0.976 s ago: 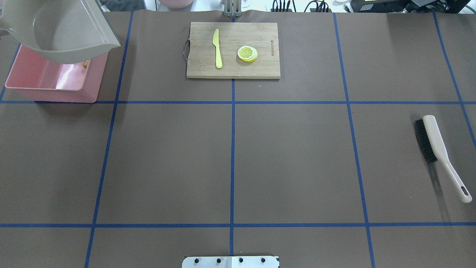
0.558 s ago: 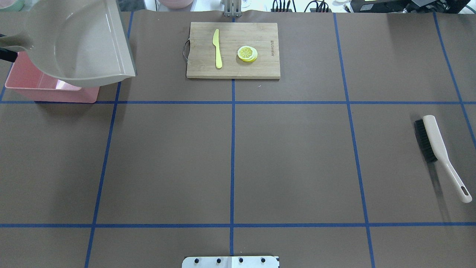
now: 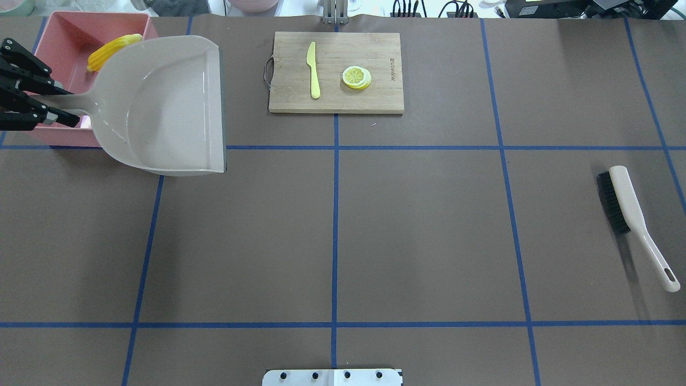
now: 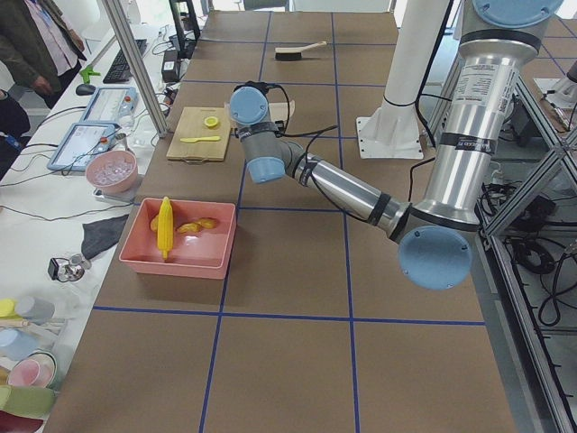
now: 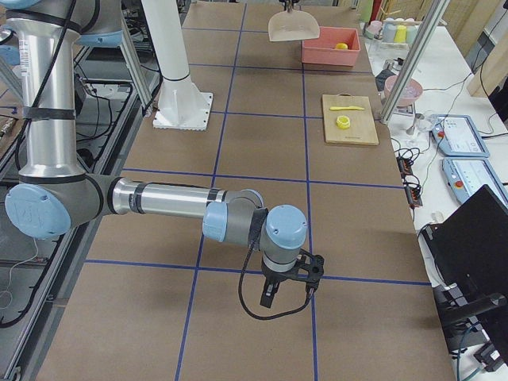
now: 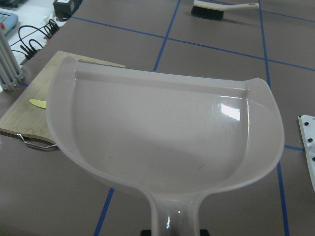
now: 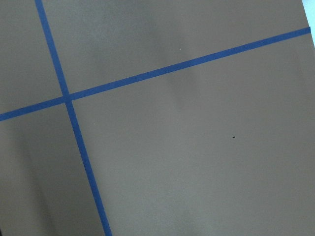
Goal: Sweep and dump trash into bin
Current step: 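Bring the empty dustpan back from the bin with the left gripper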
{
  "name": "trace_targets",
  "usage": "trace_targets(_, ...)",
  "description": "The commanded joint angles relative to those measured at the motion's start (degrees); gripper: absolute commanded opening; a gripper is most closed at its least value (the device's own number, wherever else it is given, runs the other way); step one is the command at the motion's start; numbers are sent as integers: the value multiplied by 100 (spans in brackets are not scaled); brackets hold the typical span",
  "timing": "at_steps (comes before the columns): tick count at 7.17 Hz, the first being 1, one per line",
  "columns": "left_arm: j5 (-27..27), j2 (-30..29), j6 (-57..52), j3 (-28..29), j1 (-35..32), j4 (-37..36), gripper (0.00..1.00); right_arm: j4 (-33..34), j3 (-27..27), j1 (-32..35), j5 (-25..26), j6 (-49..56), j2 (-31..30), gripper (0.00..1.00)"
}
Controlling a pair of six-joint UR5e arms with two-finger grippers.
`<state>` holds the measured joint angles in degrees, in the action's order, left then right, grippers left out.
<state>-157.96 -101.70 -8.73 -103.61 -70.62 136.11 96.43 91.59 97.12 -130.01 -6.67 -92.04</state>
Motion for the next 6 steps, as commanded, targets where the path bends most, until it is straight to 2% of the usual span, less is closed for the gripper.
trace_targets(1,185,-43,-199,174,380,-5,0,-2,175,0,2,-9,-16,100)
trace_targets(3,668,-60,-199,366,819,-49,0,-2,184,0,-7,-10,-7,100)
trace_targets(6,1056,-253,-460,885,1356,-40,0,7,263,0,-15,-10,-24,100)
